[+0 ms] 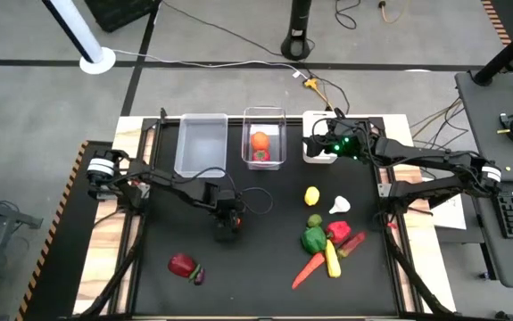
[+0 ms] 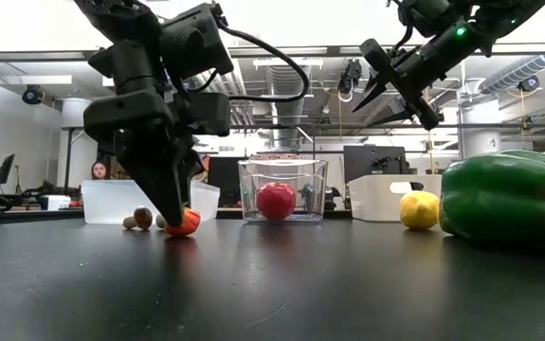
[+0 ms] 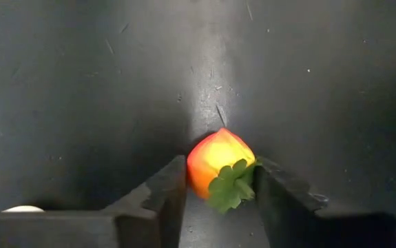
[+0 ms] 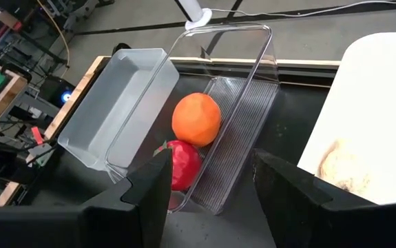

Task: Sort produce into baskets
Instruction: Put the orange tomato into the right transparent bin

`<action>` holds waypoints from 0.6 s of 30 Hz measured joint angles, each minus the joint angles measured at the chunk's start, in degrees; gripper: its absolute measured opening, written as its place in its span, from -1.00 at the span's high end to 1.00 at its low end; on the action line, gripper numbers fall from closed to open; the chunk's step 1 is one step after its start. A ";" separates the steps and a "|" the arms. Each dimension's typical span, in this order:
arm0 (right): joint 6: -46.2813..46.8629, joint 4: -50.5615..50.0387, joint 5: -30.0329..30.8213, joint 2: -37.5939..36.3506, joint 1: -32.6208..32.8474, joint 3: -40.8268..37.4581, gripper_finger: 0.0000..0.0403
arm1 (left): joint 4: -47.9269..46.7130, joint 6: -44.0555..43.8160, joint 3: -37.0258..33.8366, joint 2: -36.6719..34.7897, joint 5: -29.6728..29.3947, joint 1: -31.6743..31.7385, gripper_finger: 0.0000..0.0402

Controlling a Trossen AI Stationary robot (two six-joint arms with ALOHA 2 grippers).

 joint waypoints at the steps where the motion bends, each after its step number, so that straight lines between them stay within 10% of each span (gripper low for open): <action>1: 0.00 0.00 -0.01 0.00 0.00 0.00 0.06 | 0.00 -0.05 0.00 0.00 -0.02 0.00 0.38; 18: 1.31 0.28 -0.01 0.00 0.00 0.00 0.06 | -8.76 3.83 5.99 -9.71 -5.56 2.89 0.46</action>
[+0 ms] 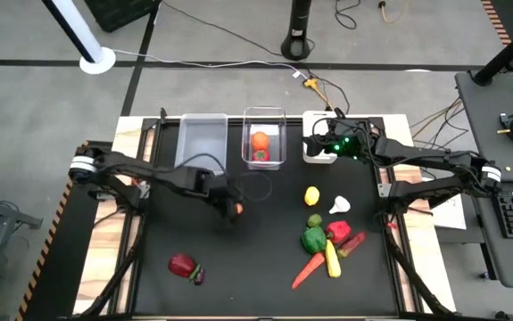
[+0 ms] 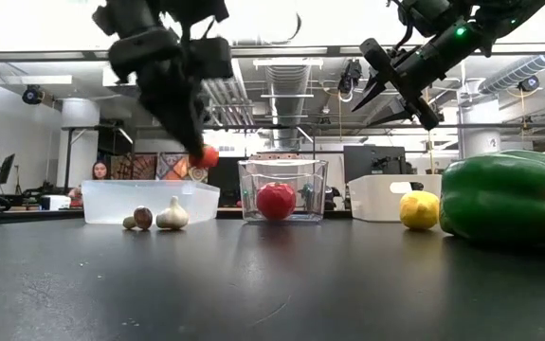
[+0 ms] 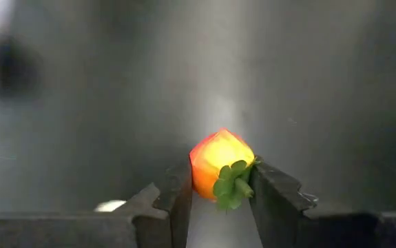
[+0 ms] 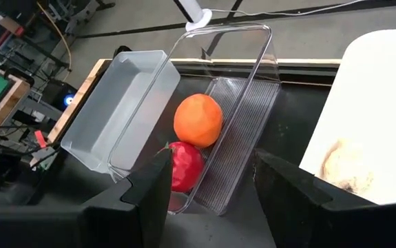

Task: Sort produce into baskets
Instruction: Put the orange tomato into the right transparent bin

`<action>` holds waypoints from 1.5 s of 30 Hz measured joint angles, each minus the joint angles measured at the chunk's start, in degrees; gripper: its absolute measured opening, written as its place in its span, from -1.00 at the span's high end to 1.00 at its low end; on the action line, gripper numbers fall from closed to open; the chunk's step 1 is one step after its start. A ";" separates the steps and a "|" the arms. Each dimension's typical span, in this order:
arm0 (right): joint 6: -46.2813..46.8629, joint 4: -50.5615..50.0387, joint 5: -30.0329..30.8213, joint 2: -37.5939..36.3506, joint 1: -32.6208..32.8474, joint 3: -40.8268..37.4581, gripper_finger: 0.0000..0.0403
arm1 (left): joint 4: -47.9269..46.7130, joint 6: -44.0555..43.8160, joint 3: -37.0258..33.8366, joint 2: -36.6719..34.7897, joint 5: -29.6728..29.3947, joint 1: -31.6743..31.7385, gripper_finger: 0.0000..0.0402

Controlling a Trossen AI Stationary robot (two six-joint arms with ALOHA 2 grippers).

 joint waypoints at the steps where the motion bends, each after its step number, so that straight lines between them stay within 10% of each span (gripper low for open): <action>1: 0.25 0.00 -0.05 0.00 0.00 0.00 0.06 | -1.35 1.90 1.04 -0.61 -1.64 0.72 0.46; 19: 1.38 -21.34 -10.99 -0.10 2.80 15.62 0.06 | -2.88 16.14 24.18 5.59 5.56 26.59 0.46; 30: 9.27 -57.19 -10.97 2.97 8.74 31.54 0.06 | -13.14 15.34 33.29 21.49 9.72 29.36 0.48; 45: 19.72 -59.19 -13.29 2.91 19.62 31.24 0.00 | -14.36 15.15 35.56 24.47 5.56 29.56 0.19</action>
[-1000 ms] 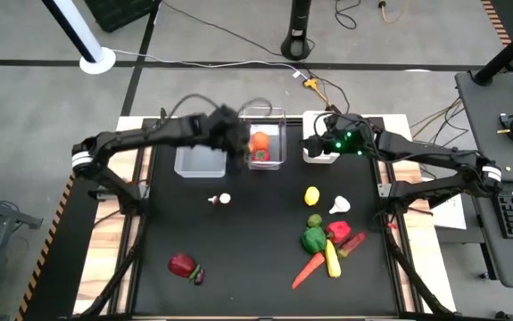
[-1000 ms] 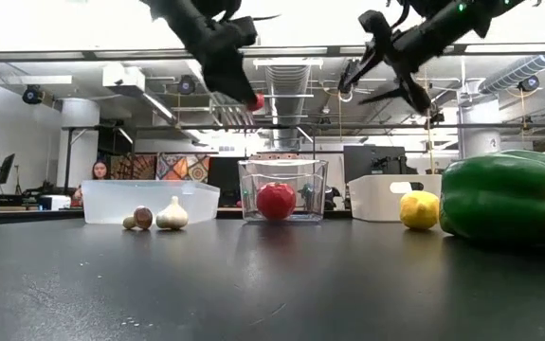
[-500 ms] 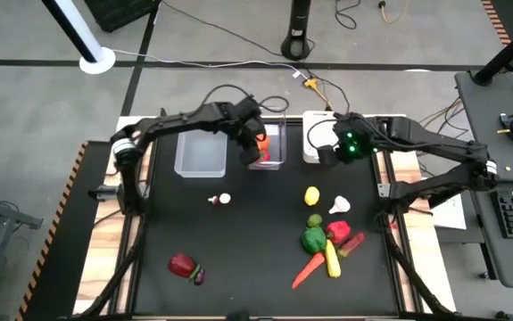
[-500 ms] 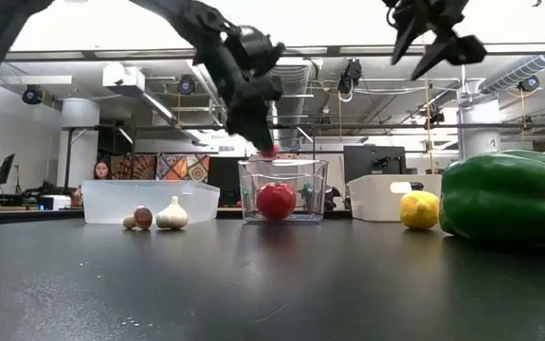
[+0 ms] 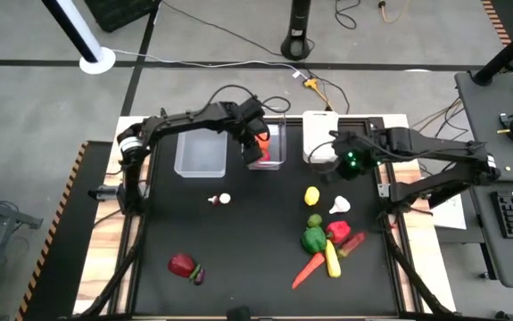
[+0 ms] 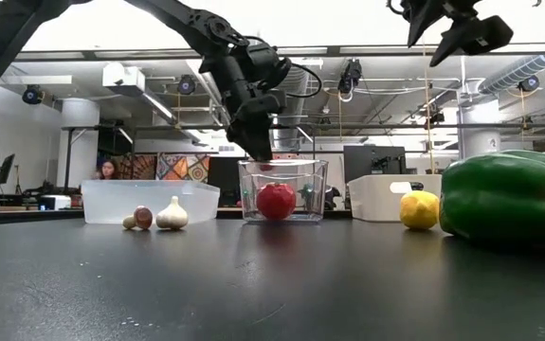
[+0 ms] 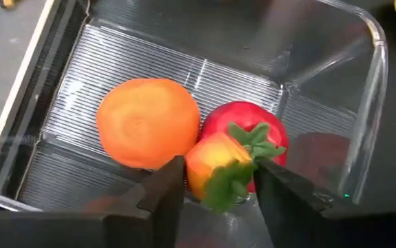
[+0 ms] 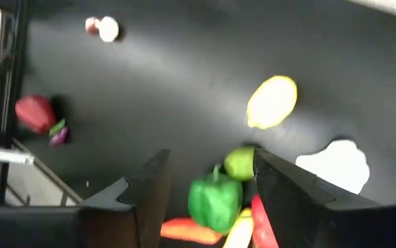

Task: Sort produce into baskets
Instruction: Put the orange tomato into the right transparent bin, then put the green bell pepper into the white bin

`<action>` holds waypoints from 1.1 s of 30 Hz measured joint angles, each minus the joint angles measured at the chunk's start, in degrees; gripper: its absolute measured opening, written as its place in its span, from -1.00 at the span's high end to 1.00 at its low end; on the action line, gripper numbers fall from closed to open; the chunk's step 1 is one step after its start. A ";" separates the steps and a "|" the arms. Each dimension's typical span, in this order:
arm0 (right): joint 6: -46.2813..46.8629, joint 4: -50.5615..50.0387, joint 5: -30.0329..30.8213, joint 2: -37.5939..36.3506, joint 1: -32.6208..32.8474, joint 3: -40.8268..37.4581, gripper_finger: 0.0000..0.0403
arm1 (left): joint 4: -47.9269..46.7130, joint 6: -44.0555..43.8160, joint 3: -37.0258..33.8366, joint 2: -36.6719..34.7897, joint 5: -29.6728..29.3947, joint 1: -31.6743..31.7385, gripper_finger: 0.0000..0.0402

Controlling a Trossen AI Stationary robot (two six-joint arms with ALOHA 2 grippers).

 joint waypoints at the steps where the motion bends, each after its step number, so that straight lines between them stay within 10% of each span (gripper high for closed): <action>1: 0.53 0.00 -0.29 0.00 0.90 -0.22 -0.03 | 0.00 0.06 0.00 0.00 0.00 -0.02 0.14; 16: 14.43 3.55 -7.11 8.14 16.18 -0.58 -0.45 | -2.32 1.15 -0.09 -2.76 4.94 -0.19 -0.18; 33: 16.23 4.83 -7.69 29.36 22.49 3.96 -0.55 | -2.88 -0.14 -0.09 -24.32 5.18 -0.34 -0.16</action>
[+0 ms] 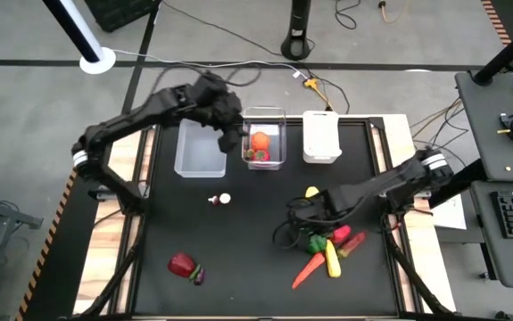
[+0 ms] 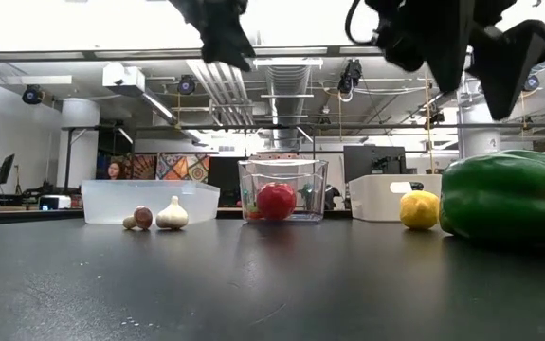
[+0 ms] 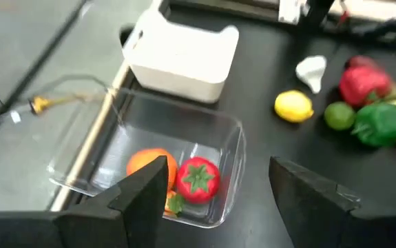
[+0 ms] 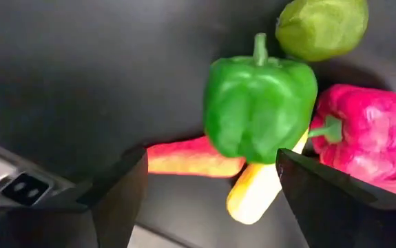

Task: Sort produce into baskets
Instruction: Put the green bell pepper into the white bin

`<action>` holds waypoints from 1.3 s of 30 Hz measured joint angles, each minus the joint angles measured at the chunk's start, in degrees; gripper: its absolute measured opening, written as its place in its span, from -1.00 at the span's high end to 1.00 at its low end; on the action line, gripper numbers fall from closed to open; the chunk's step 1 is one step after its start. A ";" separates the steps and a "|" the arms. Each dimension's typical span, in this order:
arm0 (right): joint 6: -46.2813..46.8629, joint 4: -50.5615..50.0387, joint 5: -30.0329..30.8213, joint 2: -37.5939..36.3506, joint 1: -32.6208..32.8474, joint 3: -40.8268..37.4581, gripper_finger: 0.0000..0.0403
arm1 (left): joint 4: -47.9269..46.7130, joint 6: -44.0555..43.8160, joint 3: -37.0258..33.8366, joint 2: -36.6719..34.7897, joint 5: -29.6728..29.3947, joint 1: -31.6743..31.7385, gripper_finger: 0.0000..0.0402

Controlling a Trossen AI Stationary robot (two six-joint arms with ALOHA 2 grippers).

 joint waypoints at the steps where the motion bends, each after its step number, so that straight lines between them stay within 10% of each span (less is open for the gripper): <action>1: -0.46 -0.77 0.00 0.97 -0.02 0.54 -0.57 | -0.02 0.00 0.00 -1.31 0.00 0.00 -0.16; 27: -10.82 -0.52 -0.08 8.46 -1.97 -1.93 -0.63 | -1.98 -2.29 -0.09 -10.37 -1.64 0.00 -0.16; 39: -15.81 0.35 -0.08 7.78 -3.64 -2.20 -0.29 | -1.95 -2.78 -0.09 -10.37 -1.64 0.00 -0.16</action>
